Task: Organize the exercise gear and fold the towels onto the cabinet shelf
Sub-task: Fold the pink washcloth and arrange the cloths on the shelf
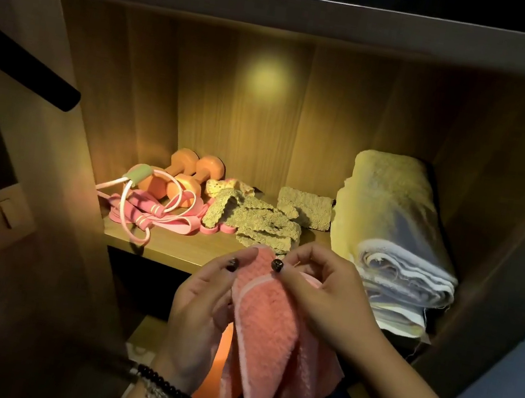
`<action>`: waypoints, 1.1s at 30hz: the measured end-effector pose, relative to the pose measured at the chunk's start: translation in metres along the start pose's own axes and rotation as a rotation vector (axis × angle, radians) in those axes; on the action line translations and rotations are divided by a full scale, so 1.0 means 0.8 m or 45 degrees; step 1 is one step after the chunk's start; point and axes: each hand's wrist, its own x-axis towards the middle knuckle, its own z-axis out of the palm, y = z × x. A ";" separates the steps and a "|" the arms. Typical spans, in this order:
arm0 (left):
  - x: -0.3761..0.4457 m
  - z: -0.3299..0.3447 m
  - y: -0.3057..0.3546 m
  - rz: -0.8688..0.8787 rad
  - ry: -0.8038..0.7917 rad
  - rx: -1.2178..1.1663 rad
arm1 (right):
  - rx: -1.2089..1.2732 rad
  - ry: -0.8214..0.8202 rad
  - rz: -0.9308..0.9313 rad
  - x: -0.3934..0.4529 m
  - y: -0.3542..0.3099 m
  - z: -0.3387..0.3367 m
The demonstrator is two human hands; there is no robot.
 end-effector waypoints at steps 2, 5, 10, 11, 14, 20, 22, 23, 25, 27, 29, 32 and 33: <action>-0.002 -0.004 0.002 0.026 -0.044 0.103 | 0.027 0.069 -0.015 0.000 0.004 0.004; -0.005 -0.007 0.001 0.060 -0.064 0.276 | 0.159 0.129 -0.033 0.001 0.004 0.010; -0.007 -0.003 -0.003 0.065 -0.037 0.364 | 0.184 0.153 -0.097 0.002 0.006 0.015; -0.006 -0.001 -0.004 0.077 -0.003 0.396 | 0.182 0.165 -0.091 0.002 0.007 0.016; 0.005 0.005 -0.005 0.140 0.106 0.530 | 0.199 0.176 -0.061 0.000 0.012 0.018; 0.071 0.017 0.043 0.188 0.040 0.666 | 0.320 -0.120 0.211 0.007 0.034 0.005; 0.097 0.016 0.067 0.100 0.030 0.581 | 0.192 -0.271 0.215 0.011 0.048 0.003; 0.109 0.015 0.078 0.066 0.021 0.523 | 0.123 -0.335 0.217 0.013 0.055 0.002; 0.129 0.011 0.098 0.046 -0.005 0.467 | -0.014 -0.440 0.222 0.018 0.069 -0.002; 0.144 0.002 0.114 0.053 -0.001 0.465 | -0.190 -0.519 0.224 0.027 0.079 -0.009; 0.156 -0.014 0.126 0.054 0.076 0.481 | -0.399 -0.608 0.275 0.037 0.083 -0.019; 0.171 -0.048 0.136 0.047 0.219 0.582 | -0.861 -0.780 0.312 0.056 0.087 -0.031; 0.174 -0.059 0.134 0.038 0.259 0.636 | -1.004 -0.824 0.299 0.061 0.084 -0.033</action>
